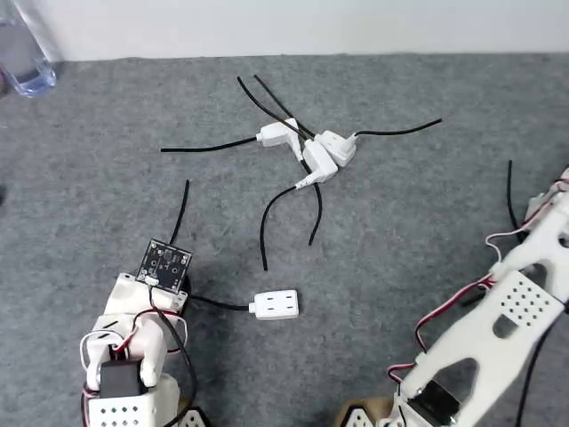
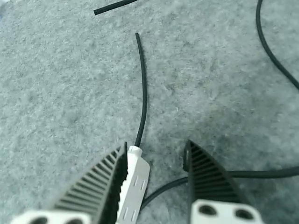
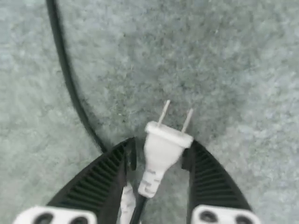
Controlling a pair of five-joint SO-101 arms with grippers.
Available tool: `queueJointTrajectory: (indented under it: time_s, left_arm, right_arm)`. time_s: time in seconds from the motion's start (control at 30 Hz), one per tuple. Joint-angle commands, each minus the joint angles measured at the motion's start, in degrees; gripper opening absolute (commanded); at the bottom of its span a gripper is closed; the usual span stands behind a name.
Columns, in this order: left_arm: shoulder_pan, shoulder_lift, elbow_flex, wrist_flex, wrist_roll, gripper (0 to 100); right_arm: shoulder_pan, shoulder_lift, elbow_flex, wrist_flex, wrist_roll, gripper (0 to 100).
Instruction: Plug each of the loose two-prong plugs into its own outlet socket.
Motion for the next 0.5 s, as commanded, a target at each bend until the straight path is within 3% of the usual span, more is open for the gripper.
queueJointTrajectory:
  time_s: [0.0,0.47]
  left_arm:
    - [-0.3,-0.3,-0.3,-1.4,0.3,19]
    - [-0.3,-0.3,-0.2,-1.4,0.3,19]
  right_arm:
    - [-0.7,0.9,-2.4,-2.1,2.6,16.5]
    - [-0.5,2.5,-5.2,-2.3,3.7,11.0]
